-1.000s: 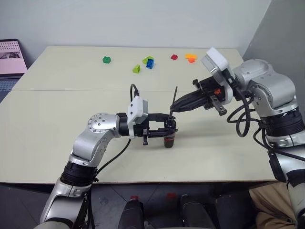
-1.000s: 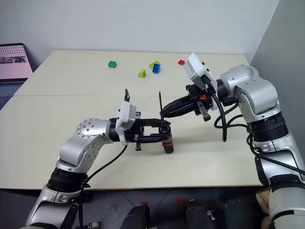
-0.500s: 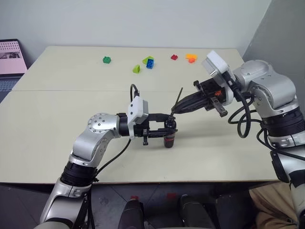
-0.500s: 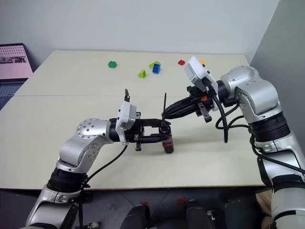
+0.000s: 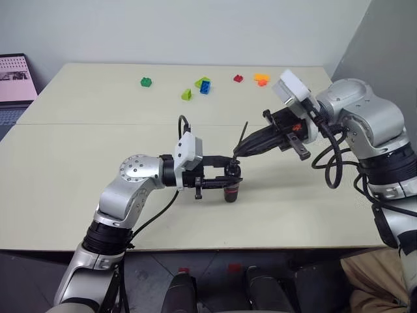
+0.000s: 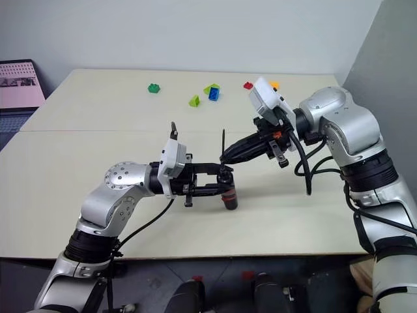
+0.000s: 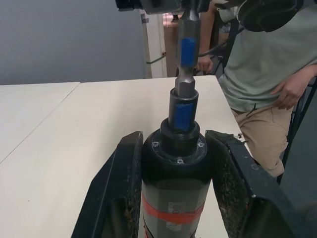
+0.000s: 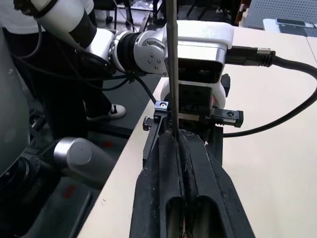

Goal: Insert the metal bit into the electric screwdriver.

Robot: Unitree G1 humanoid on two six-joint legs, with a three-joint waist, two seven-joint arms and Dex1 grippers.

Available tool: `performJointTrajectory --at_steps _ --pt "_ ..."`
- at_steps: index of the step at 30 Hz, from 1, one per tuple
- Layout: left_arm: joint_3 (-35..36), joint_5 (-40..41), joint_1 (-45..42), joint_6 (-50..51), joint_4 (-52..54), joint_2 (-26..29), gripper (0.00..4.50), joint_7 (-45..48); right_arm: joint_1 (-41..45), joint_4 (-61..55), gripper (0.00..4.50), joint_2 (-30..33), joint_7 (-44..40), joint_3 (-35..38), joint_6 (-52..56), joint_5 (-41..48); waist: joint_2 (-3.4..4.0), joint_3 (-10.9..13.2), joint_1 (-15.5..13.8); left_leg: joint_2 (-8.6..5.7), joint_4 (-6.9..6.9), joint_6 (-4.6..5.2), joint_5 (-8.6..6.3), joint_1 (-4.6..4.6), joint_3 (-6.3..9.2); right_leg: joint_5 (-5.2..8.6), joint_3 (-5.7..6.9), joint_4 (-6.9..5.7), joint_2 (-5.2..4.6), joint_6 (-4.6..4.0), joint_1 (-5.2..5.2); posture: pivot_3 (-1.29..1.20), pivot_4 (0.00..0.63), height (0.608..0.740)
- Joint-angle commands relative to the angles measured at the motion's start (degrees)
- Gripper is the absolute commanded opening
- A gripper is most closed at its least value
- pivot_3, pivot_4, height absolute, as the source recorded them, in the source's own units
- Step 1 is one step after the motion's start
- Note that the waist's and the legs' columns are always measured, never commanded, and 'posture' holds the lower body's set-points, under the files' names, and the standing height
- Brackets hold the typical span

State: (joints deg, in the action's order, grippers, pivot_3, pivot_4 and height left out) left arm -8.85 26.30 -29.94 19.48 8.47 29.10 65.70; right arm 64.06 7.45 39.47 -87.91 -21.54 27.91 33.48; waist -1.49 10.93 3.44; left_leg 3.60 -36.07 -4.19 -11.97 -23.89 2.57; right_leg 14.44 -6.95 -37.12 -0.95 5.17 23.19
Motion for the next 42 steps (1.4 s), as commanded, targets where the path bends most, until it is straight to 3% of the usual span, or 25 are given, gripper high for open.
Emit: performJointTrajectory --at_steps 1,23,28,42 --pt "-1.7 -2.0 1.3 1.2 -1.2 1.1 1.61 0.0 0.8 0.2 0.00 1.0 -4.6 -2.6 -1.9 -0.1 0.01 0.0 0.0 0.00 0.00 0.00 0.00 0.00 0.00 0.01 0.00 0.00 0.00 -0.01 0.00 0.00 0.150 0.740" --pt "-2.0 -2.1 1.3 0.9 -1.4 1.3 1.61 0.1 3.6 5.3 0.00 0.5 -4.6 -5.4 -1.9 -0.7 0.06 -0.1 0.0 0.01 0.00 0.02 0.01 0.04 -0.01 0.06 -0.01 -0.03 0.00 -0.12 -0.02 0.00 0.150 0.740" --pt "-2.0 -2.1 1.2 0.8 -1.6 1.3 1.61 0.2 3.6 5.2 0.85 0.4 -4.6 -4.6 -1.4 -0.6 0.06 -0.1 0.0 0.00 -0.01 0.01 0.01 0.04 -0.01 0.06 -0.02 -0.03 0.00 -0.12 -0.01 0.00 0.150 0.740" --pt "-2.1 -2.3 0.2 0.9 -2.7 1.1 1.61 0.3 1.5 -0.9 3.91 4.7 -4.6 1.0 4.7 3.4 0.06 -0.1 0.0 0.00 0.00 0.02 0.01 0.02 0.00 0.06 -0.01 -0.02 0.00 -0.12 0.00 0.00 0.150 0.740"
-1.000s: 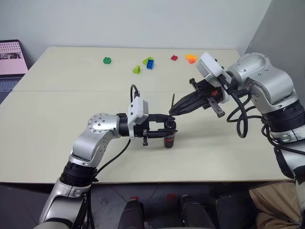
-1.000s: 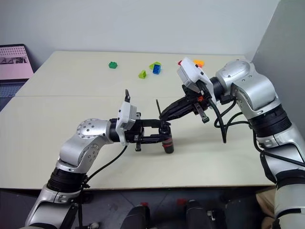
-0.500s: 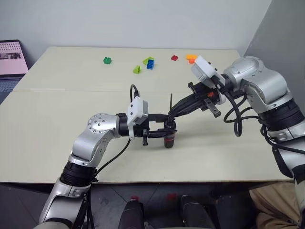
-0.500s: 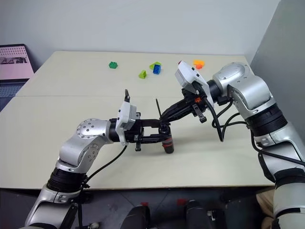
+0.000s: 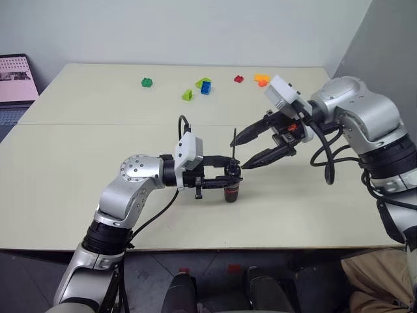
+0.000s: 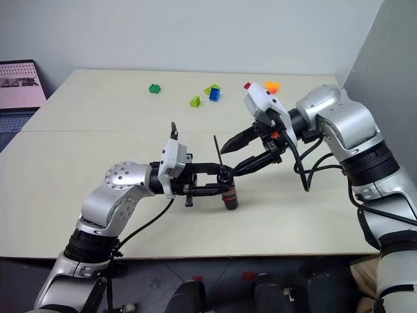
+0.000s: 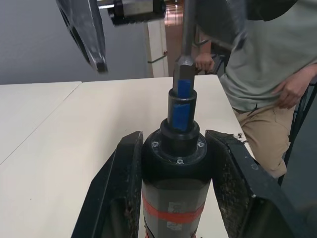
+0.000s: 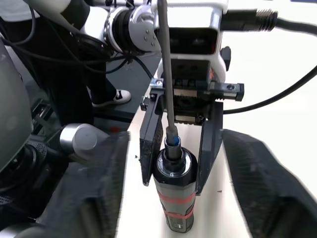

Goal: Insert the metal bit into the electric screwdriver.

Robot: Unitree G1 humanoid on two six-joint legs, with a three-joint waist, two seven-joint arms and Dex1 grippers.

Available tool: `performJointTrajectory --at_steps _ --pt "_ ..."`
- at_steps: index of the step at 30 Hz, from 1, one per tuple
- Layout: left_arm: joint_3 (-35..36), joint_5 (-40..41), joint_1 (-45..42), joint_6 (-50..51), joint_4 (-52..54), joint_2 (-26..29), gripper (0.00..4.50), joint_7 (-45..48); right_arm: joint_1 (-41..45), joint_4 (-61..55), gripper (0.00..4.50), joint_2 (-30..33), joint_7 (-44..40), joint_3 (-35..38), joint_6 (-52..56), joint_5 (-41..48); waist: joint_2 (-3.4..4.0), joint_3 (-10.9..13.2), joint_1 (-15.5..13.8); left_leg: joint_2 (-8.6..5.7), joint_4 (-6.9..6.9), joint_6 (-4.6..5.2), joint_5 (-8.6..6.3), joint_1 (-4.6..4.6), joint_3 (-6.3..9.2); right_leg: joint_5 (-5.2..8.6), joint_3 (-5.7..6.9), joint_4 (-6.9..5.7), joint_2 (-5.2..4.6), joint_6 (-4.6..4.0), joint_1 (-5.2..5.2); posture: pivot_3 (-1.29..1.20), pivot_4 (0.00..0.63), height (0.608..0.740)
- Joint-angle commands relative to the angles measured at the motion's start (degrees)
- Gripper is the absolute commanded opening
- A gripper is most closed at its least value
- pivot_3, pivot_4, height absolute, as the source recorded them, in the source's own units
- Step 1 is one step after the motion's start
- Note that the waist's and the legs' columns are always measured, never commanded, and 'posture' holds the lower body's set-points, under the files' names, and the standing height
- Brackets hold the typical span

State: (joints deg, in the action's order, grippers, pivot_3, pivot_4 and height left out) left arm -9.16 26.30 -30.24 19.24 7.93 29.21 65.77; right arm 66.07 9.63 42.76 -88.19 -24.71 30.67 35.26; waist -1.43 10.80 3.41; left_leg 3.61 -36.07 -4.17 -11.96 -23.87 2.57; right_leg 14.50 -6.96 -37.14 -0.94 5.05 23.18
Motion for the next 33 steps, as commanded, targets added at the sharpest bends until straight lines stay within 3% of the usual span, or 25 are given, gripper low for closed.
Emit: performJointTrajectory --at_steps 1,3,8,11,16,19,25,33 --pt "-1.8 -2.2 0.2 1.3 -2.1 0.9 1.61 0.0 -1.4 -3.8 4.13 1.9 -3.9 5.3 2.3 1.8 0.00 0.0 0.0 0.00 0.00 0.00 0.00 0.00 0.00 0.00 -0.01 0.00 0.00 0.00 0.00 0.00 0.150 0.740" --pt "-1.7 -2.6 -0.7 1.8 -2.3 0.7 1.61 -1.0 -3.5 -5.9 4.46 2.8 -1.7 8.1 2.7 2.1 0.00 0.0 0.0 0.00 0.00 0.00 0.00 -0.01 0.00 0.00 0.00 0.00 0.00 0.00 0.00 0.00 0.150 0.740" --pt "-2.8 -7.6 -5.5 0.9 -2.9 4.0 1.61 -2.2 -10.8 -12.3 4.50 5.0 6.8 16.6 3.8 1.9 -0.01 0.0 -0.2 -0.01 -0.01 0.00 0.00 -0.04 0.00 -0.04 0.00 0.01 0.00 0.07 0.00 0.00 0.150 0.740" --pt "-5.5 -11.5 -12.4 4.8 -5.0 8.3 1.61 -1.7 -17.5 -17.3 4.50 7.1 13.0 21.9 4.0 0.5 -0.02 0.0 -0.2 -0.02 -0.02 0.01 0.01 -0.03 0.02 -0.01 0.01 0.01 0.00 0.02 0.00 0.00 0.150 0.740" --pt "-12.8 -20.0 -22.0 0.1 -14.3 12.0 1.61 2.8 -28.6 -24.8 4.50 10.7 19.9 28.7 2.8 -2.3 -0.02 0.0 -0.1 -0.10 -0.04 0.21 0.16 -0.01 -0.02 -0.12 -0.09 0.02 0.00 0.00 0.00 0.00 0.150 0.740" --pt "-17.5 -25.6 -30.2 -7.5 -26.5 8.9 1.61 3.9 -35.0 -29.0 4.50 12.8 25.3 33.9 3.9 -4.0 -0.01 0.0 -0.4 -0.16 -0.07 0.36 0.25 0.01 -0.01 -0.13 -0.14 0.03 0.00 -0.02 -0.02 0.00 0.150 0.740" --pt "-20.0 -27.3 -40.4 -18.1 -44.8 -0.5 1.61 7.5 -43.7 -38.6 4.50 12.0 32.6 41.9 9.0 0.0 -0.09 0.0 -0.1 -0.51 -0.15 0.53 0.36 0.00 0.05 -0.13 -0.36 0.28 -0.21 -0.02 0.07 0.00 0.150 0.740" --pt "-18.2 -29.7 -44.0 -25.6 -50.6 2.8 1.61 14.8 -45.3 -42.5 4.50 12.1 35.7 46.0 12.9 7.0 -0.11 0.1 1.3 -0.91 -0.11 0.56 0.38 0.04 0.26 -0.13 -0.53 0.33 -0.44 -0.02 0.09 0.00 0.150 0.740"
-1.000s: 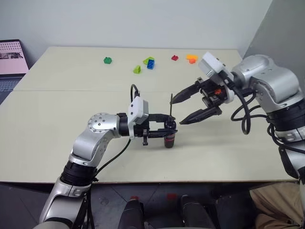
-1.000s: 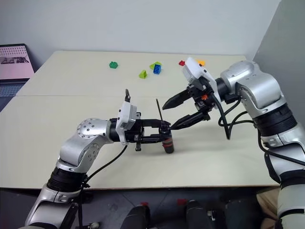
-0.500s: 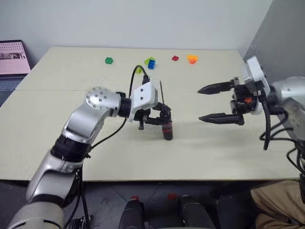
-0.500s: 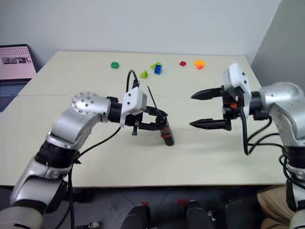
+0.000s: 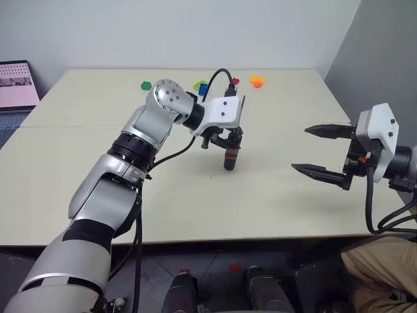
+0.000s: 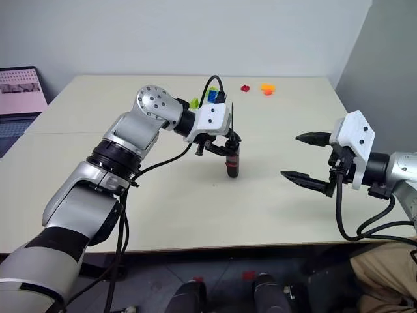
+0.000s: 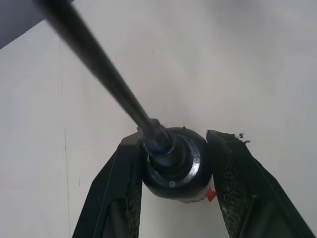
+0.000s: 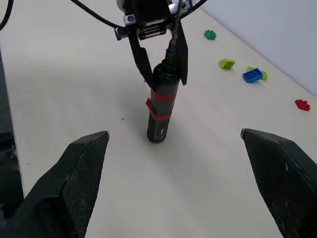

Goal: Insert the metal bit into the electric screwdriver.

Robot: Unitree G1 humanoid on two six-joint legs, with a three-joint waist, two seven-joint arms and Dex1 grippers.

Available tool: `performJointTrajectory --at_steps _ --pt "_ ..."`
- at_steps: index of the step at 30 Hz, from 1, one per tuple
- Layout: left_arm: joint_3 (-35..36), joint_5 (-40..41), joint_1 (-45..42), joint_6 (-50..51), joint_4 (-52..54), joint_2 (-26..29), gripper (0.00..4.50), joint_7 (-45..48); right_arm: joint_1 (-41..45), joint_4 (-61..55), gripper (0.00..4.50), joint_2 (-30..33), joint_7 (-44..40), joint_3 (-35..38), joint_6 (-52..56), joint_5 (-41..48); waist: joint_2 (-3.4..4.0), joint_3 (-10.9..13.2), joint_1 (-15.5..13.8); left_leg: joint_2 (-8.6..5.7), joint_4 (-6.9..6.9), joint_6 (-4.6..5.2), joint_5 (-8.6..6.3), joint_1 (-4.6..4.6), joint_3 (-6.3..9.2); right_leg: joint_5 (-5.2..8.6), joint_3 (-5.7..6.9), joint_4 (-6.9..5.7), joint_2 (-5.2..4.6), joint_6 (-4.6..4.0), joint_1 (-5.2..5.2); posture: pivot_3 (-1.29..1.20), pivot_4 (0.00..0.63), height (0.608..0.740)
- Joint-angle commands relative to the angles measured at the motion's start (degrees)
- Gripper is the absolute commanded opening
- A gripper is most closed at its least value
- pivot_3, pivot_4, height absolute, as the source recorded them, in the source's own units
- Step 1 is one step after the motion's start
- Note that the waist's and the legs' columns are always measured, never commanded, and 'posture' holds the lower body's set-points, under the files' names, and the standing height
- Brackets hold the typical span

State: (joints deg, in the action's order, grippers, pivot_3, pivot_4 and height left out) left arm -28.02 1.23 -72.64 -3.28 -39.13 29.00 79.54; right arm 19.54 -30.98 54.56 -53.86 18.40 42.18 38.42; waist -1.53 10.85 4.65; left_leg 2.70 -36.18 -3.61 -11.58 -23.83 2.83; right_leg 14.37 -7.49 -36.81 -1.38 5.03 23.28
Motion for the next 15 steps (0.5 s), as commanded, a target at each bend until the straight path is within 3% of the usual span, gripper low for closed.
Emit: performJointTrajectory --at_steps 1,8,15 --pt "0.7 -5.2 -2.3 -3.9 -4.5 3.7 1.61 1.2 1.2 -1.9 4.50 0.3 1.6 2.9 1.5 4.2 -0.06 0.0 0.2 0.00 0.01 0.02 0.01 0.00 0.00 0.00 0.00 -0.07 0.01 0.00 0.00 0.00 0.150 0.740" --pt "2.6 -8.4 -5.2 -8.6 -8.9 8.7 1.61 0.9 2.8 -1.2 4.50 0.6 2.2 0.8 1.2 5.5 -0.17 0.1 0.9 0.01 0.26 0.15 0.04 -0.11 0.06 -0.25 -0.10 -0.31 0.19 0.17 0.21 0.00 0.150 0.740" --pt "3.5 -10.3 -0.9 -9.9 -4.5 14.9 1.61 5.8 6.4 0.4 4.50 -0.1 2.3 -2.3 1.5 6.6 -0.16 0.1 0.3 0.05 0.72 0.17 0.03 -0.78 0.32 -0.22 0.15 -0.33 0.28 0.30 0.87 0.00 0.150 0.740"
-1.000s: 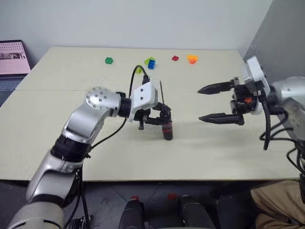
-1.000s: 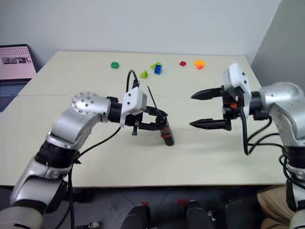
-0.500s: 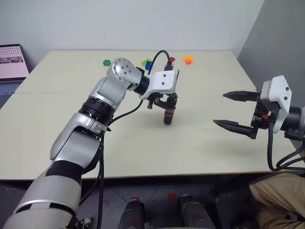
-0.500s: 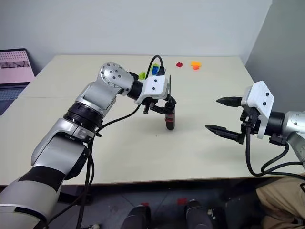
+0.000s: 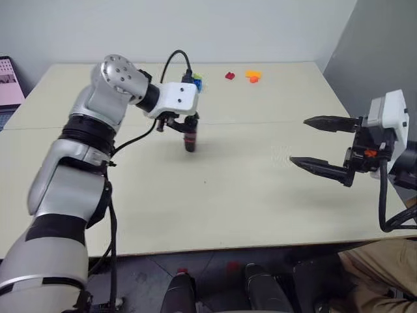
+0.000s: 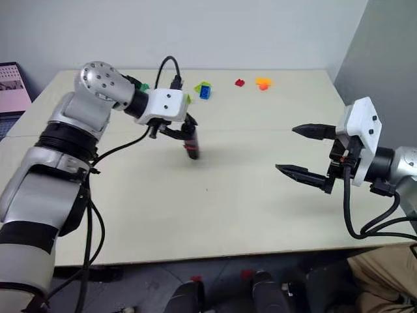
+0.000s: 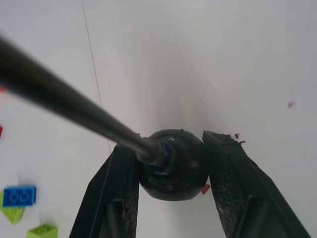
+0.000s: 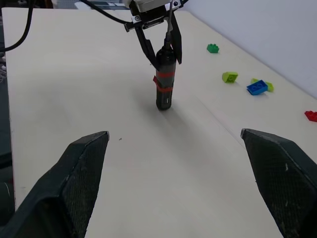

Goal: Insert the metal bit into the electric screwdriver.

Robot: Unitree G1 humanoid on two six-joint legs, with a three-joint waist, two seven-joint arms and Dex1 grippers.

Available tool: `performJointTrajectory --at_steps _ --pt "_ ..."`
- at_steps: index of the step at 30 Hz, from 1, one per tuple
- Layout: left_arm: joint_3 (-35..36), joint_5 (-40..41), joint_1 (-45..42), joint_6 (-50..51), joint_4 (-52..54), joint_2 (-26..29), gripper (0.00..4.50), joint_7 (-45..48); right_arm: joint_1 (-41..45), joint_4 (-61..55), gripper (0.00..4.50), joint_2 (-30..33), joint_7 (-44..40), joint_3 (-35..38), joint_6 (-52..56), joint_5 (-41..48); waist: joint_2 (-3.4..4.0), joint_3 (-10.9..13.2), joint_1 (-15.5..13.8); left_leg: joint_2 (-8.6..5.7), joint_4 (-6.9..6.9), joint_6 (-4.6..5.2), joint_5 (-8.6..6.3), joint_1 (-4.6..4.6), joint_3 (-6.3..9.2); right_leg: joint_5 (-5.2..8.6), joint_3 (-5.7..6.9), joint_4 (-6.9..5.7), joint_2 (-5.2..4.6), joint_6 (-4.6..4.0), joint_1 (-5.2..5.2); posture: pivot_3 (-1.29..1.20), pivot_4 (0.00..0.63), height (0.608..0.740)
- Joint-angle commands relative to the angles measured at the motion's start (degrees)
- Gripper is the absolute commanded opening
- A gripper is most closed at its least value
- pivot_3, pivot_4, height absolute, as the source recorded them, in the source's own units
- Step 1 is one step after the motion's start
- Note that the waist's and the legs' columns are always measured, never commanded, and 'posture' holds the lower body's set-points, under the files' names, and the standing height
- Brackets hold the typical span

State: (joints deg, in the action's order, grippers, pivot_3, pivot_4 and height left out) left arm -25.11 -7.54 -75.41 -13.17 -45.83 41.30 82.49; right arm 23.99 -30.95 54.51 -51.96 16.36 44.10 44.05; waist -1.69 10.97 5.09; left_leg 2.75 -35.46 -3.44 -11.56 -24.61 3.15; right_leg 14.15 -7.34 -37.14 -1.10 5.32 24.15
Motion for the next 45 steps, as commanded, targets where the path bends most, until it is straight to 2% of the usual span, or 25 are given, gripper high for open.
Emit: performJointTrajectory --at_steps 1,7,10,16,24,35,36,45 --pt "0.6 -1.5 2.7 0.4 3.0 3.1 1.61 3.9 2.4 0.6 4.50 -0.2 0.6 -0.7 -0.3 1.0 0.00 0.0 -0.2 0.00 0.00 0.00 0.00 -0.03 0.01 0.00 0.03 0.01 -0.02 -0.01 0.00 0.00 0.150 0.740" --pt "0.6 -0.6 6.5 4.5 7.5 -0.3 1.61 5.6 3.9 0.6 4.50 -0.7 1.1 -1.8 0.2 1.7 0.01 0.0 -0.4 0.00 -0.06 0.00 0.00 -0.06 0.02 0.07 0.08 0.04 -0.04 0.07 -0.06 0.00 0.150 0.740" --pt "0.9 -0.5 6.8 7.2 6.9 -4.2 1.60 4.4 3.8 0.3 4.50 -0.3 1.4 -1.8 0.4 1.6 0.01 0.0 -0.4 -0.01 -0.30 0.00 0.00 -0.06 0.03 0.12 0.08 -0.06 -0.04 0.17 -0.10 0.00 0.150 0.740" --pt "0.9 -2.4 4.0 8.5 -1.0 -14.2 1.60 -1.0 1.1 -0.5 4.50 4.5 0.9 -2.5 1.2 -2.2 -0.02 0.0 -0.3 -0.04 -0.56 0.00 0.00 -0.08 0.03 0.04 0.02 -0.14 -0.03 -0.02 -0.10 0.00 0.150 0.740" --pt "0.7 -6.0 0.9 6.2 -11.0 -22.6 1.59 -9.6 -3.8 -1.4 4.50 9.4 0.1 -6.9 -0.8 -9.4 -0.03 0.0 -0.6 -0.05 -0.52 0.00 0.00 -0.16 0.05 -0.13 0.01 -0.08 -0.02 0.25 -0.06 0.00 0.150 0.740" --pt "1.1 -9.0 0.1 3.2 -15.9 -24.9 1.59 -14.4 -4.4 -1.1 4.50 8.8 -0.9 -7.2 -1.6 -10.5 -0.03 0.0 -1.0 -0.08 -0.56 -0.01 0.01 -0.18 0.07 -0.16 0.00 -0.09 -0.02 0.30 -0.07 0.00 0.150 0.740" --pt "1.2 -9.2 0.1 3.1 -16.0 -24.9 2.29 -15.3 -4.4 -0.9 4.50 8.8 -1.0 -7.3 -1.7 -10.6 -0.03 0.0 -1.0 -0.08 -0.57 -0.01 0.01 -0.18 0.07 -0.17 0.00 -0.09 -0.02 0.31 -0.07 0.00 0.150 0.740" --pt "5.1 -5.6 -0.4 5.4 -11.3 -21.1 4.22 -11.2 -4.2 0.6 4.50 8.4 -1.9 -8.7 -2.9 -12.4 -0.03 0.0 -1.1 -0.08 -0.57 -0.01 0.01 -0.18 0.08 -0.18 0.01 -0.12 -0.02 0.31 -0.07 0.00 0.150 0.740"
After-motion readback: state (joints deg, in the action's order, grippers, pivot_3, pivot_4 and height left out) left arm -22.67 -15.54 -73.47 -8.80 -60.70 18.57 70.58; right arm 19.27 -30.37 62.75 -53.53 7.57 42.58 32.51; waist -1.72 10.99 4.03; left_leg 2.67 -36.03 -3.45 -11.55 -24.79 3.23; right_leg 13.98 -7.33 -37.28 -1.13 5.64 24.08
